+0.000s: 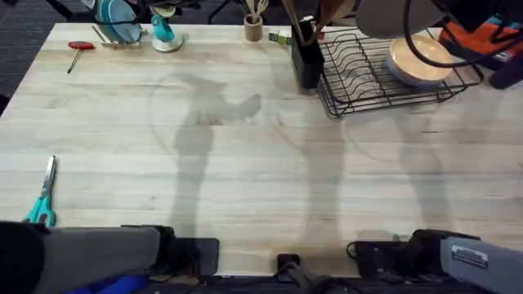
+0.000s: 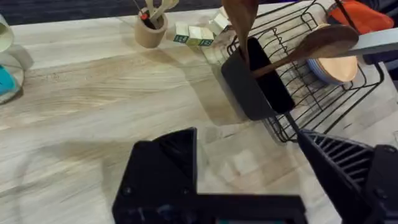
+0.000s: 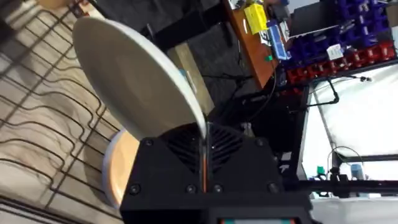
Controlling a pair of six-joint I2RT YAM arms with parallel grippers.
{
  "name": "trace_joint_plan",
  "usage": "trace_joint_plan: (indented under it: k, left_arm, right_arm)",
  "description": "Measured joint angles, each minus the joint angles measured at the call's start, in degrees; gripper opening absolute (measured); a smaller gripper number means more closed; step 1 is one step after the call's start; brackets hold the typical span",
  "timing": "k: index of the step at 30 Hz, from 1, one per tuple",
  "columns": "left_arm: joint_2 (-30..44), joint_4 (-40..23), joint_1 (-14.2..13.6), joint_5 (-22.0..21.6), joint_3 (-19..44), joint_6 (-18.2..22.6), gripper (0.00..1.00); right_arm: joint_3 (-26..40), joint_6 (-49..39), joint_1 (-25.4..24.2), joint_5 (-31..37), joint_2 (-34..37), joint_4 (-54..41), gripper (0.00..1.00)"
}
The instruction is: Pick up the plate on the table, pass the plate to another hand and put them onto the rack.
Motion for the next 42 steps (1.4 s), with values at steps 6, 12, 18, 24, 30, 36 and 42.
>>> trace_joint_plan:
  k: [6, 12, 18, 24, 30, 36, 42]
  left_arm:
    - [0.0, 0.0, 0.0, 0.0, 0.0, 0.0, 0.994]
    - [0.0, 0.0, 0.0, 0.0, 0.0, 0.0, 0.994]
    - [0.0, 0.0, 0.0, 0.0, 0.0, 0.0, 0.994]
    - [0.0, 0.0, 0.0, 0.0, 0.0, 0.0, 0.993]
    - [0.0, 0.0, 0.0, 0.0, 0.0, 0.0, 0.993]
    - [0.0, 0.0, 0.0, 0.0, 0.0, 0.0, 0.993]
    - [0.0, 0.0, 0.0, 0.0, 0.0, 0.0, 0.993]
  right_arm:
    - [0.0, -2.1, -4.2, -5.3, 3.5, 5.4, 0.029]
    - [0.0, -2.7, -7.8, -13.1, 7.9, 15.1, 0.029]
    - [0.0, -3.7, -7.6, -17.6, 12.8, 23.1, 0.029]
    - [0.0, -4.4, -7.5, -23.8, 15.4, 24.6, 0.029]
    - [0.0, -6.5, -7.4, -26.4, 16.3, 24.8, 0.028]
    - [0.0, -8.1, -7.4, -29.5, 18.7, 25.0, 0.028]
    - [0.0, -8.5, -7.4, -30.6, 20.6, 24.7, 0.028]
